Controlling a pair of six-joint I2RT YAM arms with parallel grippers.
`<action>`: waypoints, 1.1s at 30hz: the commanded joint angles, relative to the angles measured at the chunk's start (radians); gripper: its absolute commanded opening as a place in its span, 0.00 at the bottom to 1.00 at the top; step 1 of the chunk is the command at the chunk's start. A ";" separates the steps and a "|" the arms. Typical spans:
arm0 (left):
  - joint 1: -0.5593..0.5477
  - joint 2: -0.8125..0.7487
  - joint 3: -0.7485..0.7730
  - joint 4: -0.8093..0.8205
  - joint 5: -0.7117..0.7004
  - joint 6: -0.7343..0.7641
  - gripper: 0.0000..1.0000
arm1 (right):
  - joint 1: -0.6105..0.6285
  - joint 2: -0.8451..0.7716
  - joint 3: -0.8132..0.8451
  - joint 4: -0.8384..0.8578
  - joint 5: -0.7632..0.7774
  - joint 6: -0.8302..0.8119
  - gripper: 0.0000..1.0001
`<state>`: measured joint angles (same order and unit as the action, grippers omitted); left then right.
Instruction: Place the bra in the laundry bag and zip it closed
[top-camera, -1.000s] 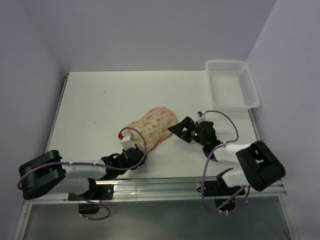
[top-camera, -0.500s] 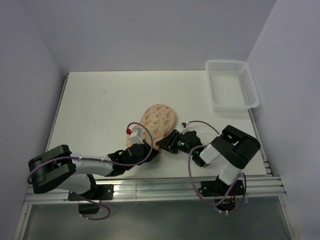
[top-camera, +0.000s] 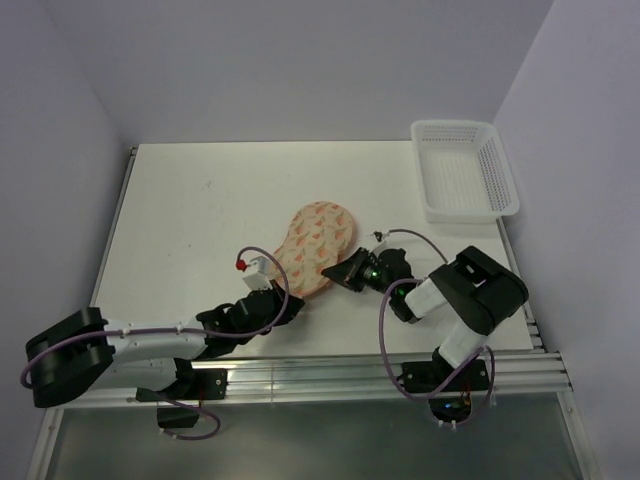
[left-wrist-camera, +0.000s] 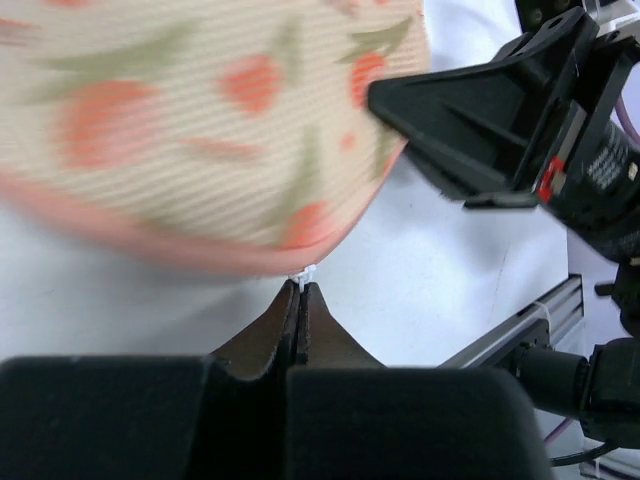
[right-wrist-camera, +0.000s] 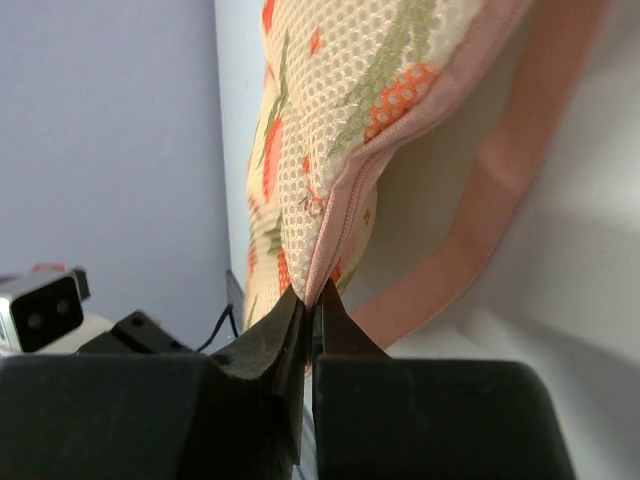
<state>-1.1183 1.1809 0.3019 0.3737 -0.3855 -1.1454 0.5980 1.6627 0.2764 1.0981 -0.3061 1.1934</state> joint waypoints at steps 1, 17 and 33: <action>0.000 -0.108 -0.038 -0.153 -0.055 0.018 0.00 | -0.128 -0.038 0.061 -0.085 -0.068 -0.113 0.00; 0.005 -0.011 0.018 -0.035 -0.032 0.073 0.00 | -0.251 -0.136 0.339 -0.626 -0.131 -0.408 0.66; 0.002 0.226 0.160 0.194 0.040 0.036 0.00 | 0.066 -0.258 -0.066 -0.112 0.208 -0.008 0.70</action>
<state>-1.1095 1.4113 0.4435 0.4980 -0.3756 -1.0966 0.6518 1.3716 0.2195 0.7635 -0.2111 1.0798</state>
